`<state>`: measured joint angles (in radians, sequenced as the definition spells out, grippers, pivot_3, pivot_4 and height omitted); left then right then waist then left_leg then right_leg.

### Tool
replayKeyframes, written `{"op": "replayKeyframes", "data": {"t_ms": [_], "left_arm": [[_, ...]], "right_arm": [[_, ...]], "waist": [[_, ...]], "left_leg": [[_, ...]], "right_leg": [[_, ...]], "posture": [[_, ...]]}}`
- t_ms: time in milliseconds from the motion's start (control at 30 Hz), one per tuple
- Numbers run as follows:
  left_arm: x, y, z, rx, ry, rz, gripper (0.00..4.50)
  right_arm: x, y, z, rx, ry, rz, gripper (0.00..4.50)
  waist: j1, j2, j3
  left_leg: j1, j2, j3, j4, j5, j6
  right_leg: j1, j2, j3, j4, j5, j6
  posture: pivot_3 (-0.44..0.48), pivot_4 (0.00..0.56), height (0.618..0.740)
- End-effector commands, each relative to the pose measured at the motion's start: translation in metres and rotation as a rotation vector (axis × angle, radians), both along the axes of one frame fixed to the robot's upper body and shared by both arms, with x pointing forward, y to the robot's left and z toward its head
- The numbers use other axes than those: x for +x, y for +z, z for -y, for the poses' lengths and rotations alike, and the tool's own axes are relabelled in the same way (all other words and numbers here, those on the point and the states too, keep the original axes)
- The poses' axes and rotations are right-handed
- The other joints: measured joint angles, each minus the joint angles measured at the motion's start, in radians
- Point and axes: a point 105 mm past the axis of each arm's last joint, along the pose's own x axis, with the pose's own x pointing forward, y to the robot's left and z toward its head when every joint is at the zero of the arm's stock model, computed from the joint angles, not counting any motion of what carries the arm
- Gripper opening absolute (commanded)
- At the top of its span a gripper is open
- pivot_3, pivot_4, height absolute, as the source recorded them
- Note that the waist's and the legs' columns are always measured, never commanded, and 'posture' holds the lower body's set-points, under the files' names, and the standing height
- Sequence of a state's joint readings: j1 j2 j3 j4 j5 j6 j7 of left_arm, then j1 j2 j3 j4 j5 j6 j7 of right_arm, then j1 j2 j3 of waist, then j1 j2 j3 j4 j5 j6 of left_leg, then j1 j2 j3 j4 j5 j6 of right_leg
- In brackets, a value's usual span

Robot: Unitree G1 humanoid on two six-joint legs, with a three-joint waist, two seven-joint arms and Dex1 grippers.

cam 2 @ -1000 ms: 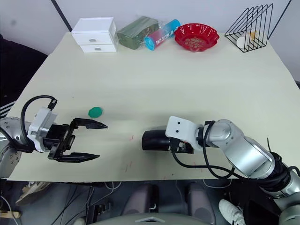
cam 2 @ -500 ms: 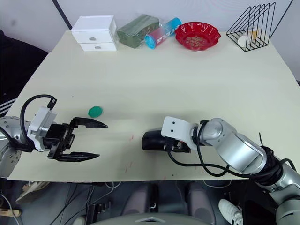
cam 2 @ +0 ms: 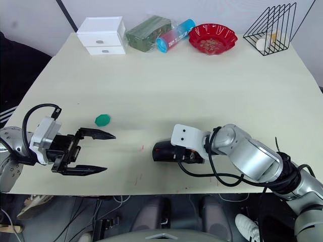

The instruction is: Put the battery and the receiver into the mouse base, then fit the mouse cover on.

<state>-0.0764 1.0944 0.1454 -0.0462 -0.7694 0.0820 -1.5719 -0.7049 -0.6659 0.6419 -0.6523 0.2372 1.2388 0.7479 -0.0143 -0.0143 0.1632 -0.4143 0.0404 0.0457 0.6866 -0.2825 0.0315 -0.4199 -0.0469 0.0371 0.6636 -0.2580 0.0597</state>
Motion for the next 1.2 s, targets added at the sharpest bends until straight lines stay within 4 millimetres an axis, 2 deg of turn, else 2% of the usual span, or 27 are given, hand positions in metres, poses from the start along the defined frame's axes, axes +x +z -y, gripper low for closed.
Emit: {"op": "replayKeyframes", "data": {"t_ms": [33, 633, 1200], "left_arm": [[-0.005, 0.006, 0.001, -0.007, -0.051, 0.015, 4.50], [-0.003, 0.006, 0.002, -0.012, -0.054, 0.016, 4.50], [-0.002, 0.005, 0.003, -0.011, -0.059, 0.016, 4.50]], "right_arm": [[-0.001, 0.001, -0.002, -0.017, 0.011, 0.012, 2.32], [0.001, -0.008, 0.011, -0.068, -0.041, -0.006, 2.32], [0.004, -0.008, 0.009, -0.049, -0.040, -0.001, 2.32]], "waist": [[0.000, 0.000, 0.000], [0.001, -0.001, -0.001], [0.000, -0.001, -0.001]], "left_leg": [[0.000, 0.000, 0.000, 0.000, 0.000, 0.000], [0.000, 0.000, 0.000, 0.001, 0.000, 0.000], [0.000, 0.000, 0.000, 0.001, 0.000, 0.000]], "right_leg": [[0.000, 0.000, 0.000, 0.000, 0.000, 0.000], [0.000, 0.000, 0.000, 0.000, 0.000, 0.000], [0.000, 0.000, 0.000, 0.001, 0.000, 0.000]], "posture": [[0.000, 0.150, 0.740], [0.000, 0.150, 0.740], [0.000, 0.150, 0.740]]}}
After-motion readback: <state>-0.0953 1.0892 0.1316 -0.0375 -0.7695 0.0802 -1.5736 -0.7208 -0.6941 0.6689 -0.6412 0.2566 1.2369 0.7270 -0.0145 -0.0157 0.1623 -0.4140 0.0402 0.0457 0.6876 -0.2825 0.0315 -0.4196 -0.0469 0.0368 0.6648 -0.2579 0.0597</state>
